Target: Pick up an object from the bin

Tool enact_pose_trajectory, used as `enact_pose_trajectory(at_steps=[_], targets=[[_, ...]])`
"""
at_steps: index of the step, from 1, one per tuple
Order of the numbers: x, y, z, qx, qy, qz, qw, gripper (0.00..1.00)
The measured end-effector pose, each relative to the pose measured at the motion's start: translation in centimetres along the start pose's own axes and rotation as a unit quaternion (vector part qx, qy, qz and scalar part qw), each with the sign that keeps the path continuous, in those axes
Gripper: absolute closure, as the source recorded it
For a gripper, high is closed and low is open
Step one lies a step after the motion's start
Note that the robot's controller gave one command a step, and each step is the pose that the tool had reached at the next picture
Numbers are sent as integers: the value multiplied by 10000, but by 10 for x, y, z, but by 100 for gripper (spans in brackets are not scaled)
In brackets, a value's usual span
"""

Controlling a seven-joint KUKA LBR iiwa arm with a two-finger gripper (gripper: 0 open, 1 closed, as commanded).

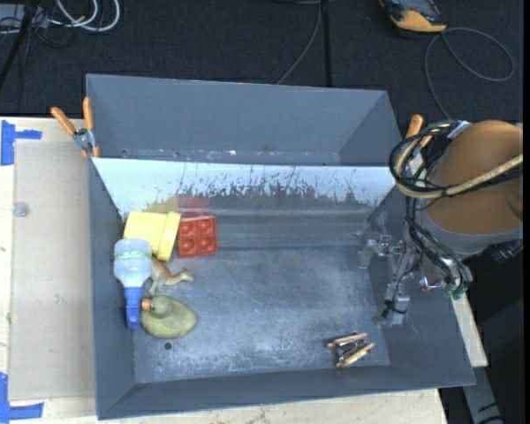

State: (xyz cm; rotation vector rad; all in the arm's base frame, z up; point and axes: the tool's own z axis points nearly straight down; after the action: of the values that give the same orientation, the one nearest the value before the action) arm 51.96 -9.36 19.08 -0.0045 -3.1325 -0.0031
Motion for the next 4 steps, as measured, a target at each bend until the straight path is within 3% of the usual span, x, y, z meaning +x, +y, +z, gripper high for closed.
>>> enact_pose_trajectory(at_steps=[1,2,3,4], targets=[[-2,0,-4,7,-36,-11,10000,0],[12,-18,39,8,-57,-247,9997,0],[33,14,101,20,-41,-351,9994,0],[39,-39,119,21,-73,-1368,9906,100]])
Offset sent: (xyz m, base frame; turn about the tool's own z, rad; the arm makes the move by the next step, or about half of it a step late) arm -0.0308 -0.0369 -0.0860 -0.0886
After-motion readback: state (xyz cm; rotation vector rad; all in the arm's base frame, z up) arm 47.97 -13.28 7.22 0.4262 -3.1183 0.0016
